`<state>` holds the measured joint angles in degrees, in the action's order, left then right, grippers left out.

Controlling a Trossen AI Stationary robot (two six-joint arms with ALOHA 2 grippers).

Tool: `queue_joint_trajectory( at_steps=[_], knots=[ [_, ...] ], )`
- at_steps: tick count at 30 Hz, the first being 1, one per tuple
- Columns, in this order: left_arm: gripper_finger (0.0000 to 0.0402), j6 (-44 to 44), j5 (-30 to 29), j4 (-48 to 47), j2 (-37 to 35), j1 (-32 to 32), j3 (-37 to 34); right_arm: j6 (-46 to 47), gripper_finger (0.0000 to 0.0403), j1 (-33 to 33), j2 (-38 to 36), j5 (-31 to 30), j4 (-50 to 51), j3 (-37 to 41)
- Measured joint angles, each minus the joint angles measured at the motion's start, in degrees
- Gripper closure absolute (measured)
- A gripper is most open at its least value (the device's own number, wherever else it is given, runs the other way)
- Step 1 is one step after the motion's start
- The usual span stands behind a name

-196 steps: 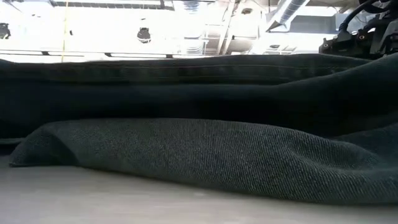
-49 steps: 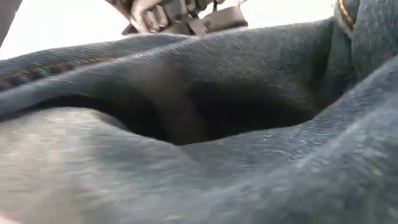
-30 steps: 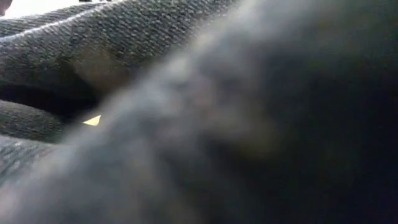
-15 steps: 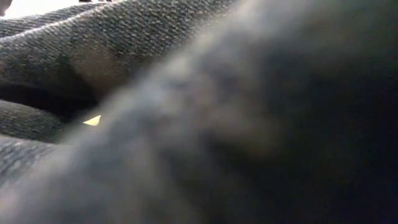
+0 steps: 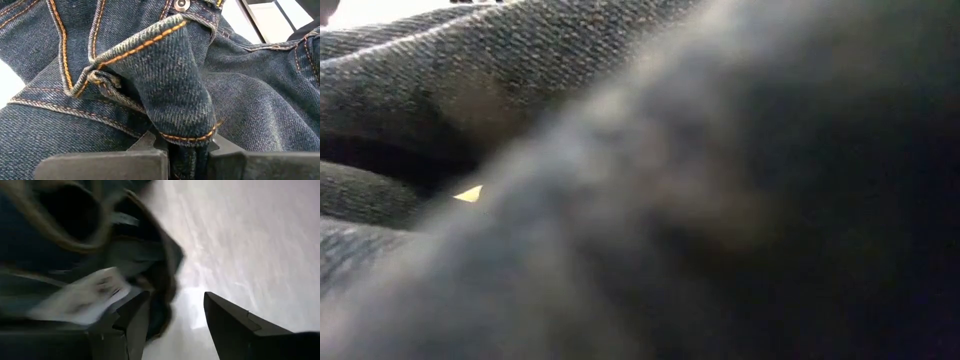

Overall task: Fold laundry
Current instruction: Fold the blue pants

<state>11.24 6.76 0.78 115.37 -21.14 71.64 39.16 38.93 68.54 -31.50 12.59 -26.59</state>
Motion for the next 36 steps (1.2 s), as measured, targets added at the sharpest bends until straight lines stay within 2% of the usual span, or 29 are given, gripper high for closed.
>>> queue_joint_trajectory(
  at_steps=[3,7,10,13,15,18,20,23,26,30,34,36],
  knots=[
    [0.0391,0.5,0.2,0.0,0.0,0.2,0.0,-2.8,0.0191,-2.3,4.2,1.4,-2.8,0.0],
    [0.0391,0.7,0.1,0.0,0.0,0.2,0.0,-7.9,0.0204,-4.2,9.6,2.0,-11.6,0.0],
    [0.0391,0.0,-0.2,-1.1,-0.5,0.3,0.0,-11.0,0.0261,-5.4,11.5,1.2,-15.9,0.0],
    [0.0391,-1.9,-3.4,-4.9,-3.1,0.3,-0.1,-14.8,0.0357,-6.6,10.3,1.7,-18.0,0.0],
    [0.0391,-3.5,-6.2,-7.3,-5.8,0.4,-0.1,-18.4,0.0381,-7.1,8.1,1.8,-19.1,0.0],
    [0.0391,-5.4,-9.3,-9.3,-10.3,1.0,-0.1,-25.3,0.0373,-8.1,3.8,0.7,-19.3,-1.4],
    [0.0391,-6.4,-10.4,-8.5,-13.6,1.7,-0.1,-34.4,0.0373,-8.8,0.7,-0.1,-20.4,-3.0],
    [0.0391,-8.2,-11.0,-6.1,-18.3,2.8,-0.1,-51.9,0.0380,-9.8,-2.7,0.1,-27.3,-5.2],
    [0.0391,-10.7,-12.0,-3.8,-22.4,3.4,-0.1,-62.4,0.0380,-11.1,-4.7,2.0,-36.2,-7.5],
    [0.0391,-15.2,-14.1,-1.4,-26.6,3.9,-0.1,-67.2,0.0372,-12.6,-5.9,6.2,-38.9,-10.8],
    [0.0391,-20.1,-16.7,1.2,-28.7,4.1,-0.1,-67.6,0.0374,-13.3,-5.5,11.5,-38.3,-13.2],
    [0.0391,-22.1,-16.9,2.6,-28.8,4.4,-0.1,-67.6,0.0377,-13.3,-4.7,12.3,-38.4,-14.0]
  ],
)
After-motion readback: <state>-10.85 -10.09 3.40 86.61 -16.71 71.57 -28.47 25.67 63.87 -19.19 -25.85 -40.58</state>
